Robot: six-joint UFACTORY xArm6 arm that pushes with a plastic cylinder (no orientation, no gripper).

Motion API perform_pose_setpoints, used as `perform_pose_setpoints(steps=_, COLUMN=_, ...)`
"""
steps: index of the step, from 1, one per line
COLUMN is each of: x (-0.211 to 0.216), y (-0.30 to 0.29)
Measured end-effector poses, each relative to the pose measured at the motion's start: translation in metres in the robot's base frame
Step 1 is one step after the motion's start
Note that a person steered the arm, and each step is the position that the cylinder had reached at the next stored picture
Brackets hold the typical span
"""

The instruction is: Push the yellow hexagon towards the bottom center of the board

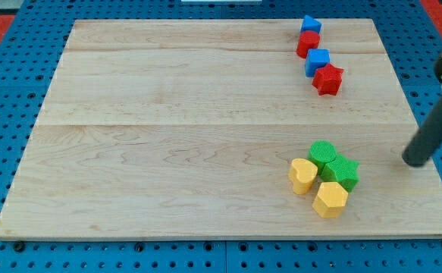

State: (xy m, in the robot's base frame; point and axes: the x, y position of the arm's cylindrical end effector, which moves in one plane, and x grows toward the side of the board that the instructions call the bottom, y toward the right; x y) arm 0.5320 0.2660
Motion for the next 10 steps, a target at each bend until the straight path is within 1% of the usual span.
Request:
perform_pose_setpoints(steps=1, x=0.031, y=-0.003)
perform_pose_setpoints(steps=3, x=0.031, y=-0.051)
perform_pose_setpoints(steps=4, x=0.031, y=-0.065)
perform_pose_setpoints(steps=6, x=0.031, y=-0.066)
perform_pose_setpoints(steps=7, x=0.042, y=-0.051)
perform_pose_setpoints(steps=8, x=0.051, y=-0.075)
perform_pose_setpoints(steps=9, x=0.045, y=-0.122)
perform_pose_setpoints(steps=10, x=0.030, y=-0.146)
